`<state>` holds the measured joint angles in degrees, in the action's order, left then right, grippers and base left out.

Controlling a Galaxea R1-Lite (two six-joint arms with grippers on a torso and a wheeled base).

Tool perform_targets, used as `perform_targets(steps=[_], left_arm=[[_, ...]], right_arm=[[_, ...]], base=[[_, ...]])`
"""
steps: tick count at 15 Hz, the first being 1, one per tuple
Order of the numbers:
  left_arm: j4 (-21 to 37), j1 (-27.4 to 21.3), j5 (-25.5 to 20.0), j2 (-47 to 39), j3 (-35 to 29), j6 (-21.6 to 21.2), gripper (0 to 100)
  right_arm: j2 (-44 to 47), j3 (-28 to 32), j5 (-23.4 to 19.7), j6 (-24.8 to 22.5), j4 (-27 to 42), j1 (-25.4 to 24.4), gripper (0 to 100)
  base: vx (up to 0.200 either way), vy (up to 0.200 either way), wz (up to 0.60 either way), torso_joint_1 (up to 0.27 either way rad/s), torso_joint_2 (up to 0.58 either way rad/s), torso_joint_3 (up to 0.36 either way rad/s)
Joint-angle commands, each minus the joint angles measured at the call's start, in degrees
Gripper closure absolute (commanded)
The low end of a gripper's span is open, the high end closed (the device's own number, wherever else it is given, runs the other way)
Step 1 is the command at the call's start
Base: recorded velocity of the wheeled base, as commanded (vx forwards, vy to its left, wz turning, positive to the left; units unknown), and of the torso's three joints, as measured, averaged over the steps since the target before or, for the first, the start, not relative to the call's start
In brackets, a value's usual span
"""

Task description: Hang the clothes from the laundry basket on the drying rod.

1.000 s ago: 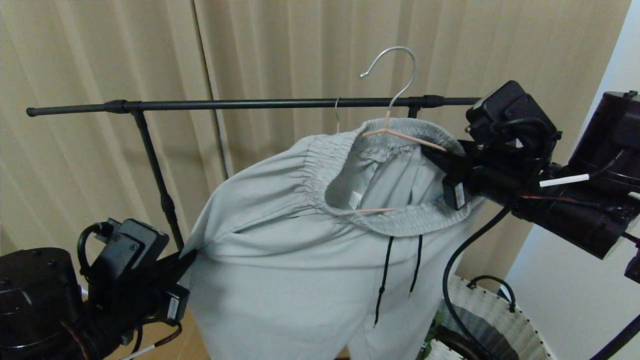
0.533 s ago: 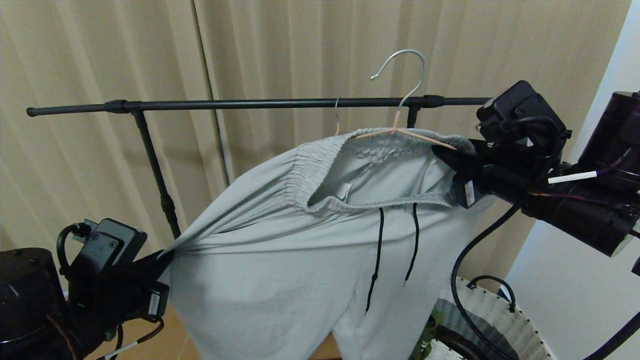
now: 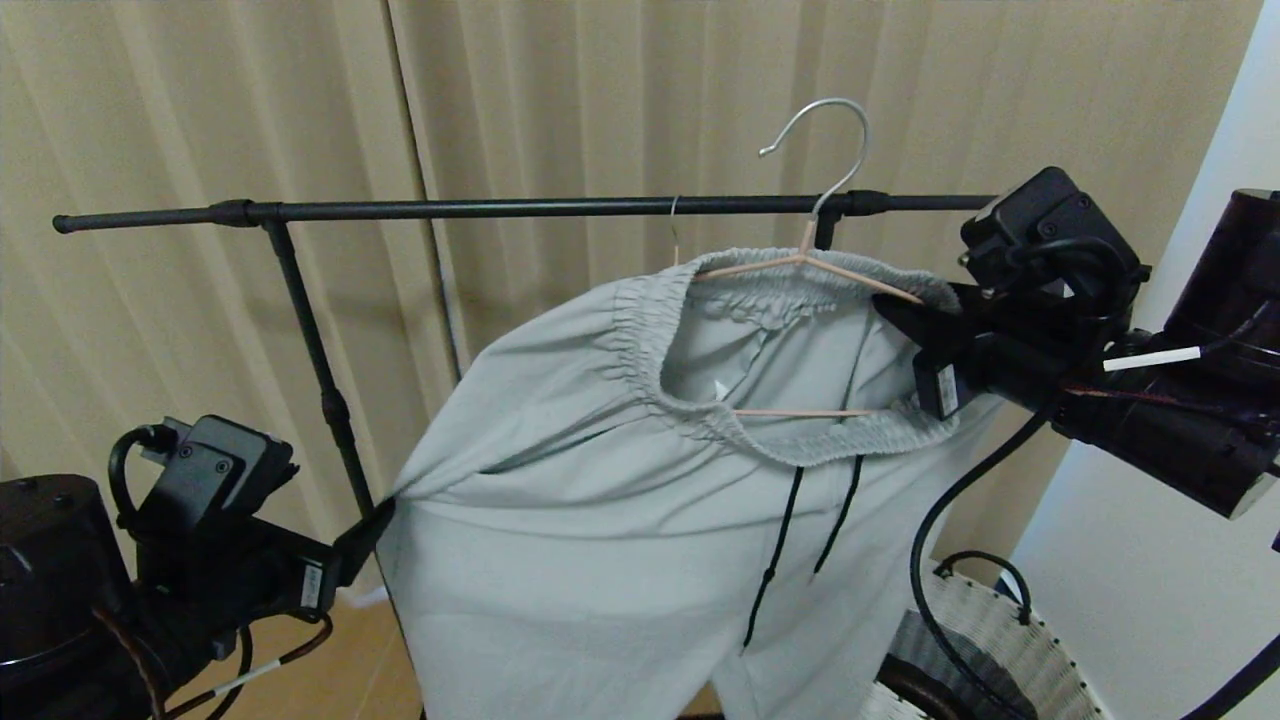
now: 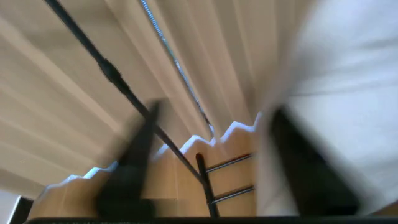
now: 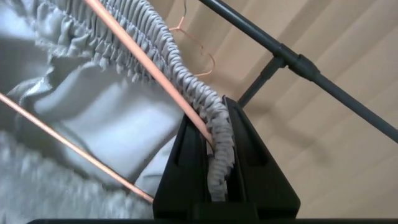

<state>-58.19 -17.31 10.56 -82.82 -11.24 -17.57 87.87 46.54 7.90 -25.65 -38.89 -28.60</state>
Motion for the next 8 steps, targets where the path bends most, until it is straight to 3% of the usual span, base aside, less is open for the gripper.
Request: perform_targets(steps=[1, 5, 7, 8], left_arm=[[-0.2, -1.7, -2.0, 3.5, 0.8, 0.4, 0], [0.3, -3.0, -4.3, 11.5, 2.1, 1.1, 0], [0.4, -3.0, -4.2, 13.7, 2.3, 6.1, 0], [0.5, -2.6, -4.1, 13.7, 2.3, 6.1, 0]], right_arm=[[-0.1, -0.2, 0.2, 0.0, 1.8, -0.1, 100], [-1.0, 0.0, 1.9, 0.0, 7.3, 1.2, 100], [-2.0, 0.0, 4.2, 0.0, 9.0, 1.6, 100], [-2.7, 0.3, 5.4, 0.0, 11.2, 2.0, 100]], base=[[0.000, 0.000, 0.00, 0.000, 0.00, 0.000], [0.000, 0.000, 0.00, 0.000, 0.00, 0.000], [0.000, 0.000, 0.00, 0.000, 0.00, 0.000], [0.000, 0.000, 0.00, 0.000, 0.00, 0.000]])
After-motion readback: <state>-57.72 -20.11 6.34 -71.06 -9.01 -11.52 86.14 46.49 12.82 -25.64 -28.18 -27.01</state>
